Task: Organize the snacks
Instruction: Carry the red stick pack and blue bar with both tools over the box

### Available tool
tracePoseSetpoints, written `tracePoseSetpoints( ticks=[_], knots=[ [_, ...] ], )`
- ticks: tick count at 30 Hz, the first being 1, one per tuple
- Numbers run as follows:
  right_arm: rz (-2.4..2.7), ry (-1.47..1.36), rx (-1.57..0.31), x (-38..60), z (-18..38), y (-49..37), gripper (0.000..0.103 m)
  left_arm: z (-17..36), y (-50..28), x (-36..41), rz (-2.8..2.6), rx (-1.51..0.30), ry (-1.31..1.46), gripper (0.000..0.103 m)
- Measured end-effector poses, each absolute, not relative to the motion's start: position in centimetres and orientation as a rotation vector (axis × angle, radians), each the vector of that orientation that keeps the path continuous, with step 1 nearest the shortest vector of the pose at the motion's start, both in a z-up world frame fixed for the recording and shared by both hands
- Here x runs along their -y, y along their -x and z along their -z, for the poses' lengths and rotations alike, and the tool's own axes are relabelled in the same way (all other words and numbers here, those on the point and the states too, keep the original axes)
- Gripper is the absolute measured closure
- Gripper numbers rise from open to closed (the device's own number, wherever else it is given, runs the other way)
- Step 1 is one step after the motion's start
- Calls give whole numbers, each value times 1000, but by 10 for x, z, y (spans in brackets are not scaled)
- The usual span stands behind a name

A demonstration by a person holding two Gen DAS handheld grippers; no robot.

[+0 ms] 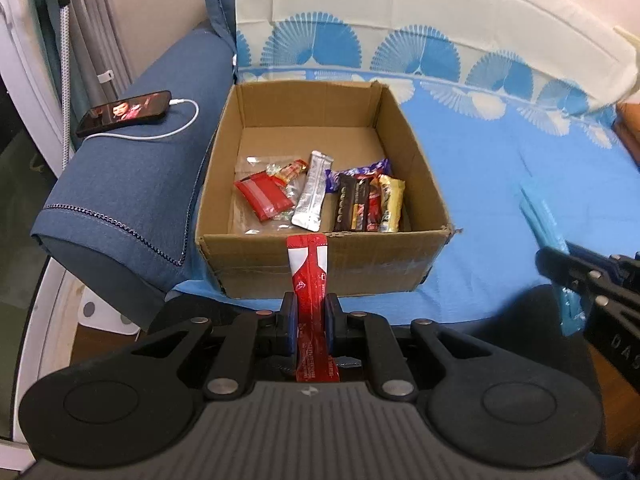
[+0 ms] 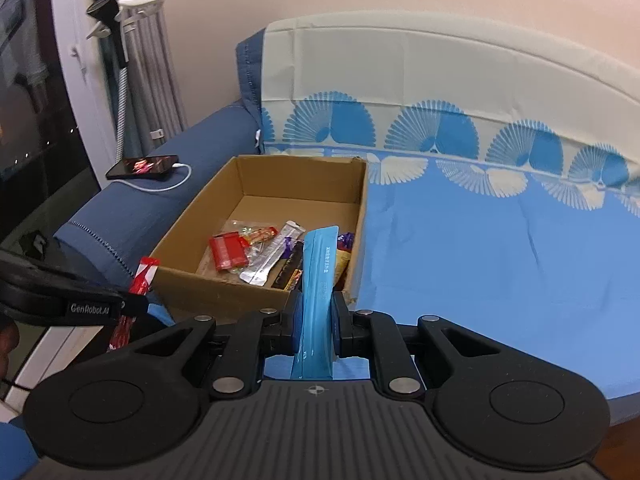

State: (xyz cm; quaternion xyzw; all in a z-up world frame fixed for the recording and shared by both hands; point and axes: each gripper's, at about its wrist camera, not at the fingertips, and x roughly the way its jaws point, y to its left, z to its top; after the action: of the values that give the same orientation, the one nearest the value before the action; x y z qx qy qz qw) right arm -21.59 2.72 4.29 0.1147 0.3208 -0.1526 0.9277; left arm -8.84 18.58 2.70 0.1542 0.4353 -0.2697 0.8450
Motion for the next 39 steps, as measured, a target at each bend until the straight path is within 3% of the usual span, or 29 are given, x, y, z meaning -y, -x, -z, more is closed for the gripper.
tracePoseSetpoints(
  ticks=[22, 39],
  knots=[
    [314, -201, -682, -33, -40, 213, 87, -23, 90, -182, 588, -915, -324, 88],
    [315, -192, -717, -12, -37, 175, 87, -35, 24, -172, 534, -908, -279, 88]
  ],
)
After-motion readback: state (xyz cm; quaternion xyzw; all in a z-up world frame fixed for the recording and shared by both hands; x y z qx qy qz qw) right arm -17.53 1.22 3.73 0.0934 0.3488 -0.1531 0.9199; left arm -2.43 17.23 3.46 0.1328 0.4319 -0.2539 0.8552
